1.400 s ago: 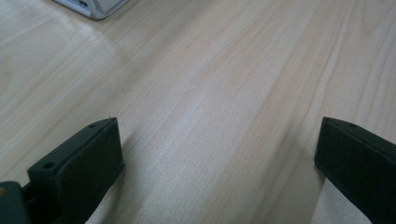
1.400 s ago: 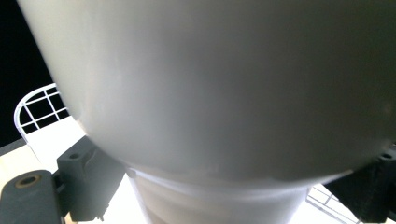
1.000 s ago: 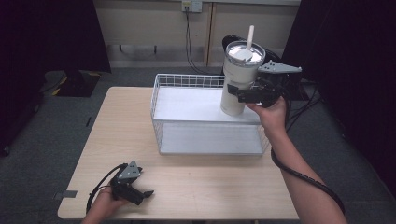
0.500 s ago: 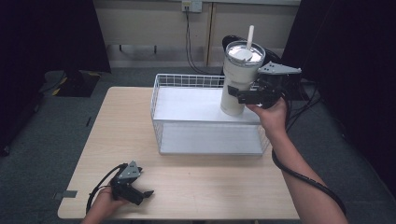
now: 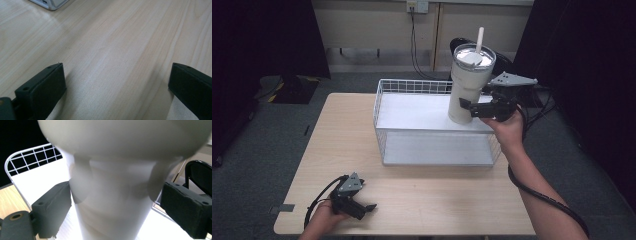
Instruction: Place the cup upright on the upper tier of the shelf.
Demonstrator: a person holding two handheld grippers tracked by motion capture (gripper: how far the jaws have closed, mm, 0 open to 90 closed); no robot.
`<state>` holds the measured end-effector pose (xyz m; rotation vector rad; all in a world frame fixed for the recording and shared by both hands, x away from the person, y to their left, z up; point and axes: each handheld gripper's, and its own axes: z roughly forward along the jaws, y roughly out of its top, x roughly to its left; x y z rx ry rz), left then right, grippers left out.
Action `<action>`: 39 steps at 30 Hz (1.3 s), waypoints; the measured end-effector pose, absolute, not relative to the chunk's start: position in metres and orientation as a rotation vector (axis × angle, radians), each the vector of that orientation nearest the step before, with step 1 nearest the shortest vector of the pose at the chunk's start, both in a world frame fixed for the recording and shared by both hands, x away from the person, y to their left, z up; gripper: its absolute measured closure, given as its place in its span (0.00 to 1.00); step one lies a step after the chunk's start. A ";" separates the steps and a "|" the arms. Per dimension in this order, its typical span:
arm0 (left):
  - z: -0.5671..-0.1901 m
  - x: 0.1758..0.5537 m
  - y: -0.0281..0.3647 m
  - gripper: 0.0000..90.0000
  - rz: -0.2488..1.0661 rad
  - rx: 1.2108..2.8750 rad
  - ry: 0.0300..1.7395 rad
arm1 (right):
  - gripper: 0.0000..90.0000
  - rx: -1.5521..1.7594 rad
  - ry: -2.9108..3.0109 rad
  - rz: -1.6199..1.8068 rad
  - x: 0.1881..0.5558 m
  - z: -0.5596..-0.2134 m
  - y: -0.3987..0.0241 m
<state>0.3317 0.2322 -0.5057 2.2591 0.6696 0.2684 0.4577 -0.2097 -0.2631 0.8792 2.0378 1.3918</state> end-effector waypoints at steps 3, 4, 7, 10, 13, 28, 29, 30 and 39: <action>-0.506 0.332 0.232 0.01 0.268 2.259 0.670 | 0.11 0.874 2.041 1.386 0.455 -0.264 -0.211; -0.506 0.332 0.232 0.00 0.273 2.261 0.667 | 0.11 0.873 2.044 1.377 0.454 -0.265 -0.212; -0.505 0.332 0.232 0.01 0.276 2.262 0.667 | 0.11 0.878 2.042 1.379 0.450 -0.267 -0.215; -0.505 0.332 0.232 0.01 0.279 2.263 0.665 | 0.11 0.895 2.037 1.406 0.446 -0.269 -0.221; -0.505 0.332 0.232 0.01 0.278 2.263 0.664 | 0.11 0.887 2.045 1.395 0.441 -0.270 -0.225; -0.506 0.332 0.232 0.01 0.267 2.265 0.666 | 0.12 0.803 2.108 1.462 0.411 -0.277 -0.232; -0.506 0.332 0.232 0.01 0.266 2.263 0.668 | 0.12 0.792 2.119 1.489 0.406 -0.279 -0.232; -0.506 0.332 0.232 0.01 0.266 2.264 0.666 | 0.12 0.792 2.119 1.489 0.406 -0.279 -0.232; -0.506 0.332 0.232 0.01 0.267 2.264 0.667 | 0.12 0.726 2.191 1.532 0.379 -0.304 -0.230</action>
